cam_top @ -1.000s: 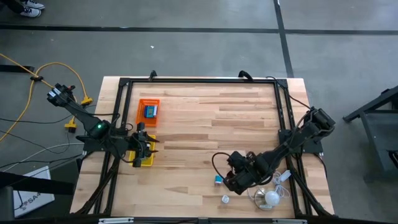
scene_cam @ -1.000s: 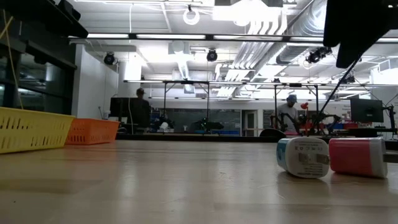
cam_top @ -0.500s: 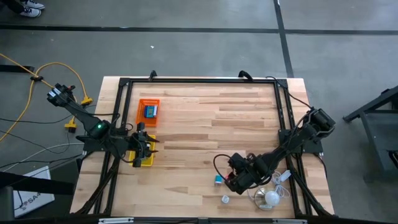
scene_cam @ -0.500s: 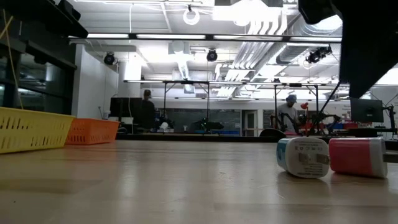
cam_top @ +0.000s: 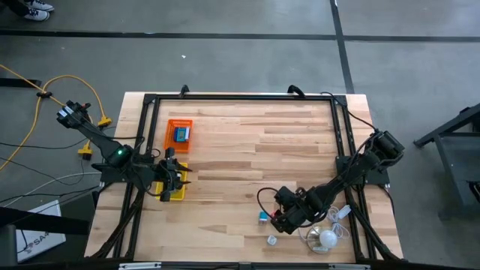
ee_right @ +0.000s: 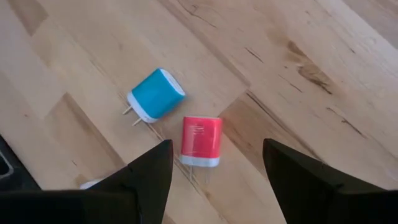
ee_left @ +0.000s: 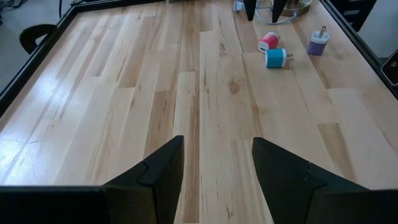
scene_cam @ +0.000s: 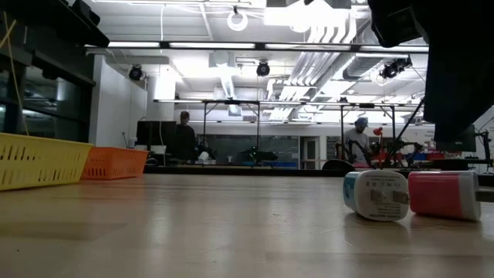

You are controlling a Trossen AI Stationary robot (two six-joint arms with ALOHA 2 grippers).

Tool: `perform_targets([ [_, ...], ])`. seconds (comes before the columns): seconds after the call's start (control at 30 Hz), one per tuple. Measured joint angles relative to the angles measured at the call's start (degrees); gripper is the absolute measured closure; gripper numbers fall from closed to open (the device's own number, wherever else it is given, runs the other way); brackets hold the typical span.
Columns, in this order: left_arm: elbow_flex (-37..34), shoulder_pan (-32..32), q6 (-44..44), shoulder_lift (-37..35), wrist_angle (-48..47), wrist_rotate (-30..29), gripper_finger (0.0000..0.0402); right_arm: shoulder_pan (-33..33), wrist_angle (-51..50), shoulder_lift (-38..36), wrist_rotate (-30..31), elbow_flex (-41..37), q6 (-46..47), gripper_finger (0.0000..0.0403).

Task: Pick & Place Office items
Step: Put the pink charger adapter into the yellow basket

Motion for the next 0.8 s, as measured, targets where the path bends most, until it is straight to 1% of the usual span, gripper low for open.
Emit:
perform_targets([
  [0.17, 0.0, 0.0, 0.0, 0.0, 0.0, 0.0, 0.0218, -0.1, 0.5, 1.4, -1.1, 0.0, -1.1, 0.0168],
  [0.27, 0.0, 0.0, 0.0, 0.0, 0.0, 0.0, 0.0218, -0.9, 2.7, 3.0, -2.0, 0.0, -2.7, 0.0168],
  [0.6, 0.0, 0.0, 0.0, 0.0, 0.6, 0.0, 0.0218, -3.2, 5.0, 5.1, -4.2, 0.1, -6.7, 0.0168],
  [0.8, 0.0, 0.0, 0.0, 0.0, 1.2, 0.0, 0.0218, -3.8, 4.9, 5.5, -4.2, 0.1, -8.0, 0.0168],
])
